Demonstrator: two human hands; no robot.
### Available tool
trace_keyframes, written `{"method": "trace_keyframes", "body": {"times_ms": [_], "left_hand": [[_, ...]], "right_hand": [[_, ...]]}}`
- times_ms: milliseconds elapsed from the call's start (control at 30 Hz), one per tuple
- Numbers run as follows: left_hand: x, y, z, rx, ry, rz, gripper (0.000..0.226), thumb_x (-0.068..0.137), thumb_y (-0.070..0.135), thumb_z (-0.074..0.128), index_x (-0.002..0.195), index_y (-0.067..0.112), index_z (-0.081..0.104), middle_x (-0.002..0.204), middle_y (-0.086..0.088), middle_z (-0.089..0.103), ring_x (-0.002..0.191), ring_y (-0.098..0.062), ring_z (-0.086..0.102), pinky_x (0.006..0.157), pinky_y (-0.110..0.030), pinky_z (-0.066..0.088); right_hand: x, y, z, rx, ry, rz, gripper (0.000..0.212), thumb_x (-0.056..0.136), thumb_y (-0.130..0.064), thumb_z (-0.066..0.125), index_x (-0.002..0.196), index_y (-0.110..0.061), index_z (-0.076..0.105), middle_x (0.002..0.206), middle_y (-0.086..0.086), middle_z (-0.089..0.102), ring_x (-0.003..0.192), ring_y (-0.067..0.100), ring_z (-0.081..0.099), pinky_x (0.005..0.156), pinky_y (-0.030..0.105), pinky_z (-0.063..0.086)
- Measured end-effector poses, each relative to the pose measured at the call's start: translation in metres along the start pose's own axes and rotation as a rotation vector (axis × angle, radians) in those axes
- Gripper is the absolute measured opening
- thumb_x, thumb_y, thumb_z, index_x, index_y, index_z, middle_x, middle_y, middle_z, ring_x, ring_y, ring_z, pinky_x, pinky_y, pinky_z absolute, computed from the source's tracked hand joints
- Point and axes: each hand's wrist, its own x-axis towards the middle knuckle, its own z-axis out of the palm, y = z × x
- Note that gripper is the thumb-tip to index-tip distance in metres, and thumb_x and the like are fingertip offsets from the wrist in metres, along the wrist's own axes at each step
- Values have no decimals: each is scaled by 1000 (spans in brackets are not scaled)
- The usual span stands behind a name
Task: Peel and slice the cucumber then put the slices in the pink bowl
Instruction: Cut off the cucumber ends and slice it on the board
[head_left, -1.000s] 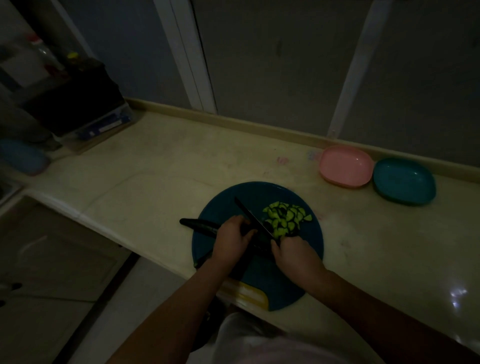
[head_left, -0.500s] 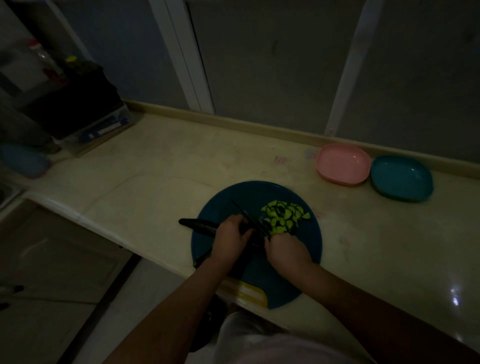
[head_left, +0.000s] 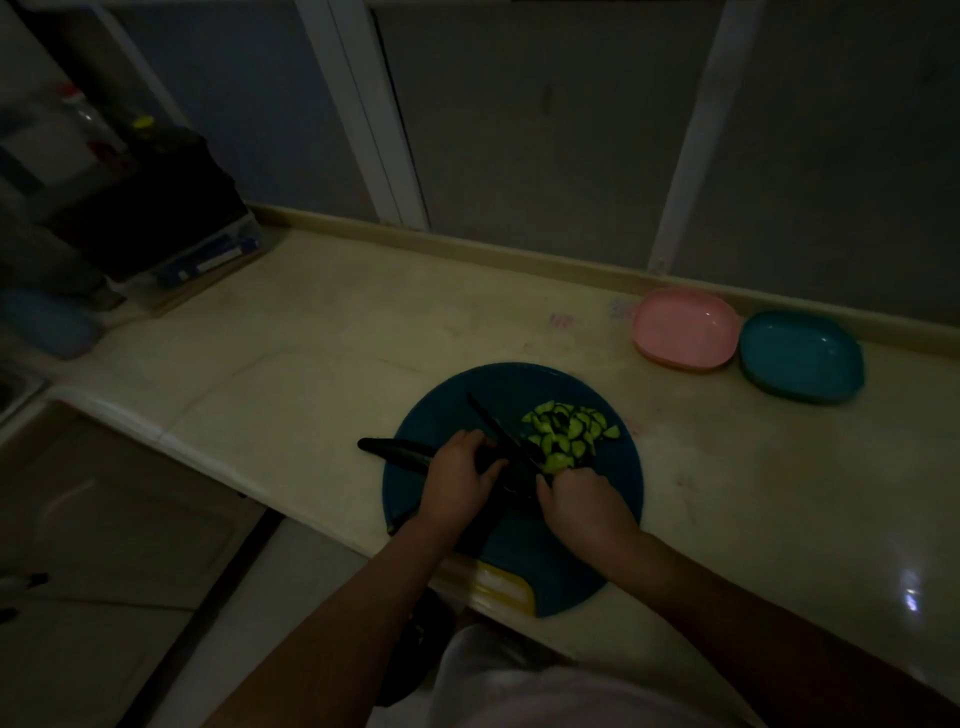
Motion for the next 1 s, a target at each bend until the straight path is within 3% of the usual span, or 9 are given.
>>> {"method": "trace_keyframes", "body": {"times_ms": [100,267,633,800,1000], "left_hand": [[0,0,0,-10,13,-18,22,83,18,69,96,1,62,95,-13,61,88,-23,58,67,-18,34],[0,0,1,-27,15,-22,22,83,18,69,94,0,62,94,-14,62,88,-24,58,70,-25,39],[1,-1,-1,-23,7,-13,19,82,14,69,91,0,61,93,-14,61,83,-18,54,62,-16,29],[0,-2,0,-30,17,6,18,82,14,69,90,0,61,91,-14,61,80,-12,49,63,-16,29],[0,-4,1,-58,17,4,20,81,16,70,92,2,62,94,-11,62,83,-11,51,65,-13,30]], "right_hand": [[-3,-2,-1,13,12,-33,46,100,-31,36,56,-20,33,56,-6,37,46,4,33,40,21,22],[-3,-3,-1,-15,-8,-29,46,100,-32,35,56,-20,34,56,-6,37,47,4,33,40,20,23],[5,-7,3,-36,-26,-55,45,101,-28,34,57,-19,34,57,-5,36,49,9,37,40,22,22],[7,-11,6,-70,-47,-28,44,101,-23,32,58,-19,32,59,-5,32,49,5,28,41,22,18],[8,-6,6,31,-6,21,44,100,-29,36,57,-19,34,58,-5,37,48,5,33,40,22,21]]}}
